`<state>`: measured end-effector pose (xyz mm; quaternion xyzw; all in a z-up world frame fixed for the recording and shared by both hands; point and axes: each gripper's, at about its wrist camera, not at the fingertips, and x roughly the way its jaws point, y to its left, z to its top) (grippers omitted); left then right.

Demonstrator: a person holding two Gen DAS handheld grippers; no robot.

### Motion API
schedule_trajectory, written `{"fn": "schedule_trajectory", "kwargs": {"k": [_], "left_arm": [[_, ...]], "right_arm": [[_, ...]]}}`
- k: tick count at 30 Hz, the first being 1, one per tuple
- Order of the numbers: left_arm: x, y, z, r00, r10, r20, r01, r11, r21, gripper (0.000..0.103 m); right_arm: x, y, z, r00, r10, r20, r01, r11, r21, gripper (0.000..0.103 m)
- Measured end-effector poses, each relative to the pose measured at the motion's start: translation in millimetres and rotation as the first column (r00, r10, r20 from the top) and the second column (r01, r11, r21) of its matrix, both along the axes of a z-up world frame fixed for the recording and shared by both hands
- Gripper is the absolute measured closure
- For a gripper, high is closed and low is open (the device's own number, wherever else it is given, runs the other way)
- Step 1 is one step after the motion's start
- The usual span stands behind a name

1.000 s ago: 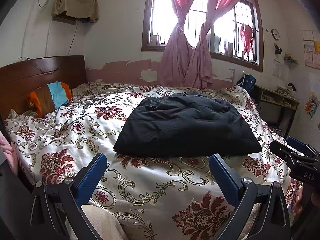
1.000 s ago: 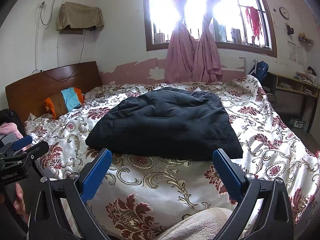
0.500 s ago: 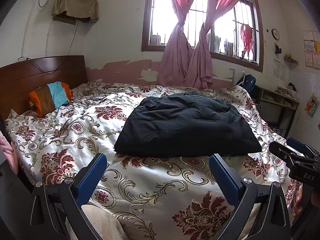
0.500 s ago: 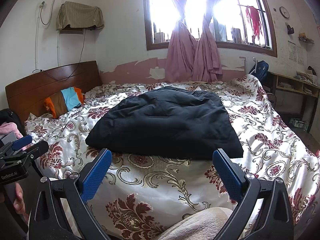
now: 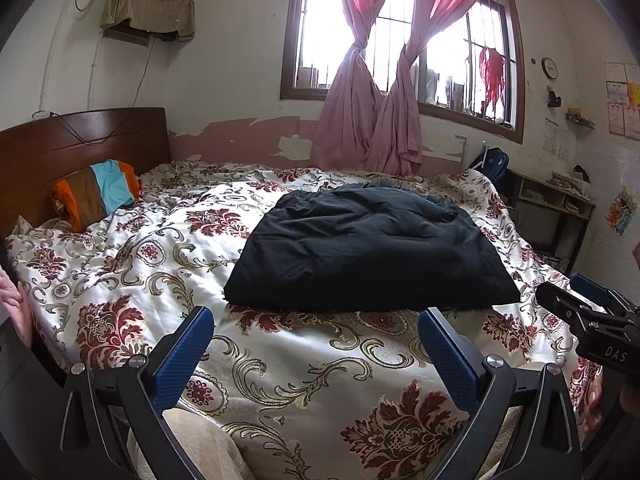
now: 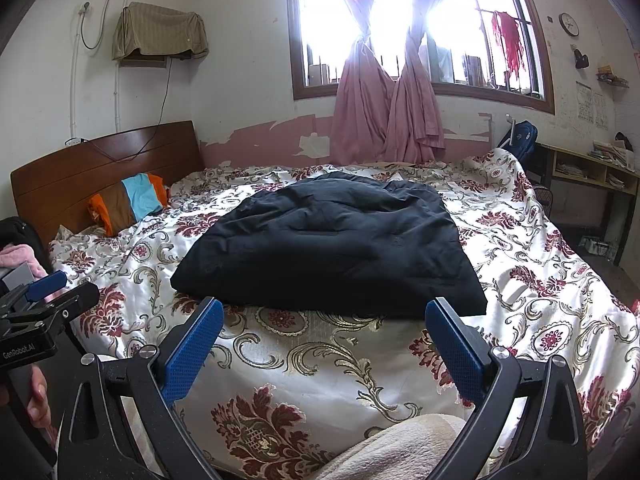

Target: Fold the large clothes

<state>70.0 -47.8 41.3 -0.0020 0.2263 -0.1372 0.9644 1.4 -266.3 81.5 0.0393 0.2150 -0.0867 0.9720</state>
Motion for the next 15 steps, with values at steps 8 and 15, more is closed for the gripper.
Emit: {"fn": "schedule_trajectory", "kwargs": {"k": [8,15], "left_arm": [[10.5,0.9,-6.5,0.996,0.050,-0.068,-0.050,0.999,-0.002,0.000],[9.7,1.5,-6.7,0.995,0.087,-0.052,-0.086,0.996,0.014,0.000]], "right_arm": [[0.2,2.8,-2.7,1.000,0.003,-0.009,-0.002,1.000,0.001,0.004],[1.2,1.9,-3.9,1.000,0.004,-0.014,-0.004,1.000,0.001,0.004]]}}
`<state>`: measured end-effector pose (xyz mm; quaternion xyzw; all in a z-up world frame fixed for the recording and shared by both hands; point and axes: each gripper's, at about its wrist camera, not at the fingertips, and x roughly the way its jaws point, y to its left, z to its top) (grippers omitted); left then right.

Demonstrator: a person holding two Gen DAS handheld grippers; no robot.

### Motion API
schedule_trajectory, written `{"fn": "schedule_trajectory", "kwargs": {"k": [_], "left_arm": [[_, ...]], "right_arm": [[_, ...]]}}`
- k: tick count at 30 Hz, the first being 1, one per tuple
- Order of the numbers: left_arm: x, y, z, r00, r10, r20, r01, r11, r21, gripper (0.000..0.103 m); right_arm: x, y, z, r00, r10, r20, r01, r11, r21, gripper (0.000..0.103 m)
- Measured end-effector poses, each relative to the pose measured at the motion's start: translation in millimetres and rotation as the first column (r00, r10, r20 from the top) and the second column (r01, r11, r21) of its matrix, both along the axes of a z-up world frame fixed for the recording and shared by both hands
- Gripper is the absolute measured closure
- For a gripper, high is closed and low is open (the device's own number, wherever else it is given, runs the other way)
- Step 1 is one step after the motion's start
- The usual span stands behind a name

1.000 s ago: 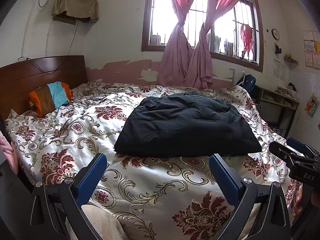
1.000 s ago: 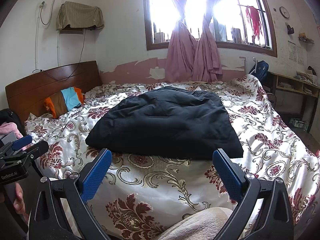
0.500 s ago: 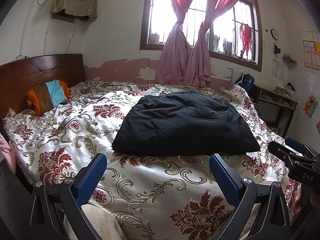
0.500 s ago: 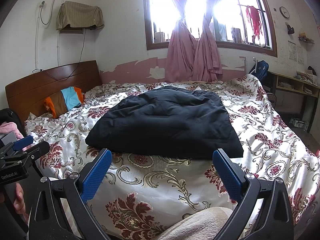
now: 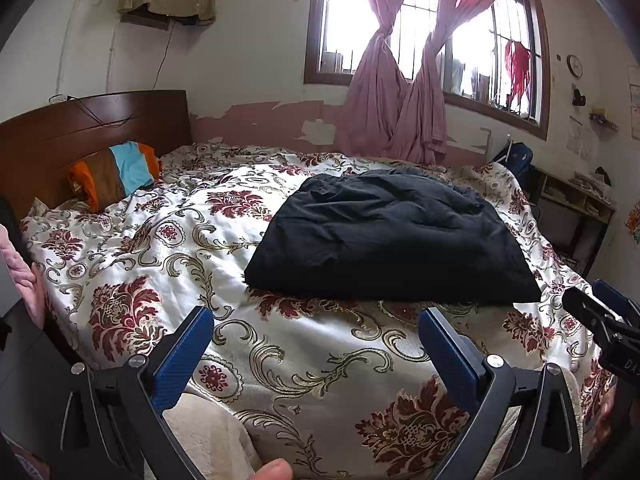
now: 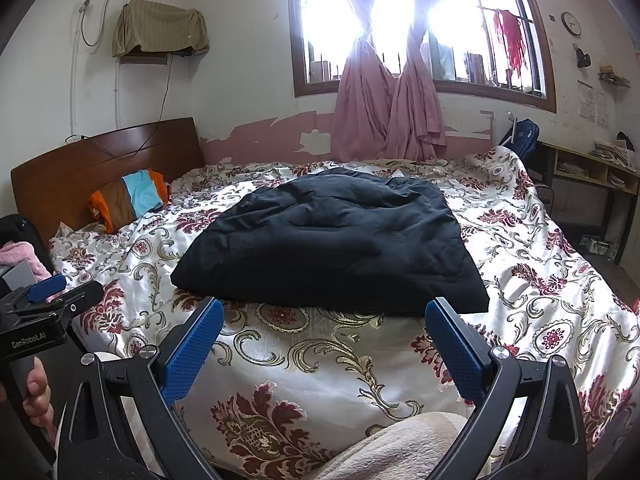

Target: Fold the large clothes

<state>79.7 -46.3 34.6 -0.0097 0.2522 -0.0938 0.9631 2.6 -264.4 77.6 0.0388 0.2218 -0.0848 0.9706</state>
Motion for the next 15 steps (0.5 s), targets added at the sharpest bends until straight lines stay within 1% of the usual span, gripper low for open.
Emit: {"fn": "schedule_trajectory", "kwargs": {"k": [4,15], "left_arm": [[-2.0,-1.2,1.3,1.000,-0.012,0.015,0.012,1.000,0.003,0.000],[-1.8,-2.8,0.0,1.000,-0.020,0.011,0.020,1.000,0.001,0.000]], "right_arm": [[0.3,-0.1,-0.3,1.000,0.001,-0.001,-0.001,1.000,0.000,0.004],[0.5,-1.2,-0.3,1.000,-0.001,-0.007,0.001,1.000,0.000,0.004]]}}
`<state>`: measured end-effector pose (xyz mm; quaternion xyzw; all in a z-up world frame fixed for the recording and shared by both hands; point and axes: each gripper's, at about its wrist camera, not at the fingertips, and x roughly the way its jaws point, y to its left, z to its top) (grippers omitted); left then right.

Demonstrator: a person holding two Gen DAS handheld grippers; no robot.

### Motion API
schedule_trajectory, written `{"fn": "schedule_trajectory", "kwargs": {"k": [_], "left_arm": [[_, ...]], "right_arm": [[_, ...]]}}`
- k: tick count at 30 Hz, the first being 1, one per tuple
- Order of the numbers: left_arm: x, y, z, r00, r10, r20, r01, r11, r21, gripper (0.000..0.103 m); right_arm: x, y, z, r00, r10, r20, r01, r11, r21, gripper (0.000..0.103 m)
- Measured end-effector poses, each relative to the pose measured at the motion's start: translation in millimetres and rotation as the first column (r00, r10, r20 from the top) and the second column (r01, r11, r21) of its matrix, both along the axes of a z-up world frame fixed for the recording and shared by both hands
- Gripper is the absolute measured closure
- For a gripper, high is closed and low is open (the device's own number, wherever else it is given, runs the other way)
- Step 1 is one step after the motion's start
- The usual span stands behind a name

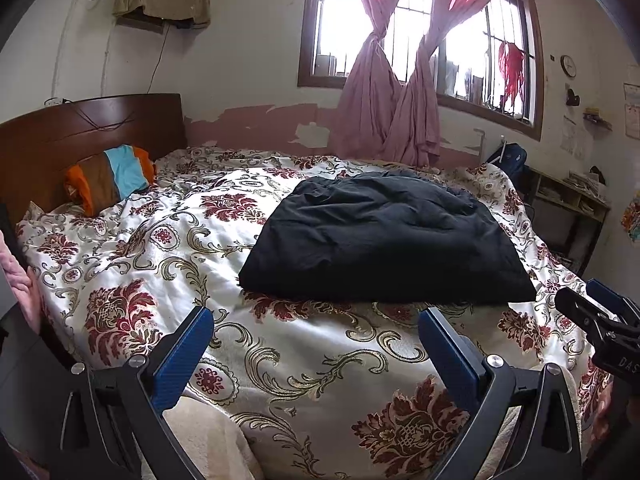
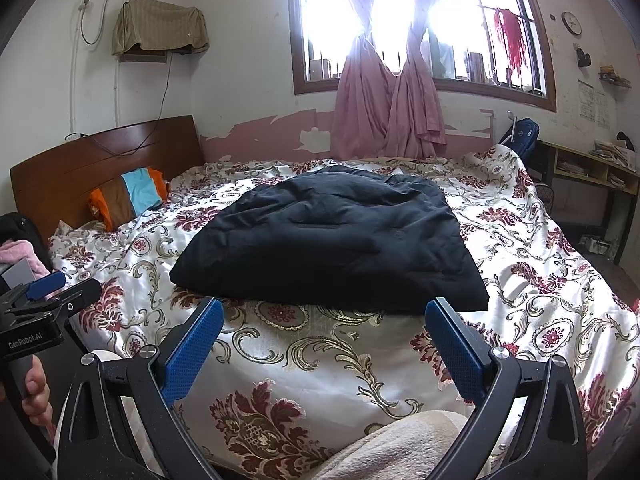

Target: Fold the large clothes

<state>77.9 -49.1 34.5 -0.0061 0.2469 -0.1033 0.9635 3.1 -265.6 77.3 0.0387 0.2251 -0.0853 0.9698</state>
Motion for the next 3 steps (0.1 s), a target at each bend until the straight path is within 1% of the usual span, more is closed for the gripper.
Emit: {"fn": "schedule_trajectory", "kwargs": {"k": [3], "left_arm": [[0.1,-0.3,-0.2,1.000,0.004,0.001,-0.004,1.000,0.003,0.000]], "right_arm": [[0.0,-0.4,0.1,1.000,0.001,0.000,-0.001,1.000,-0.001,0.004]]}}
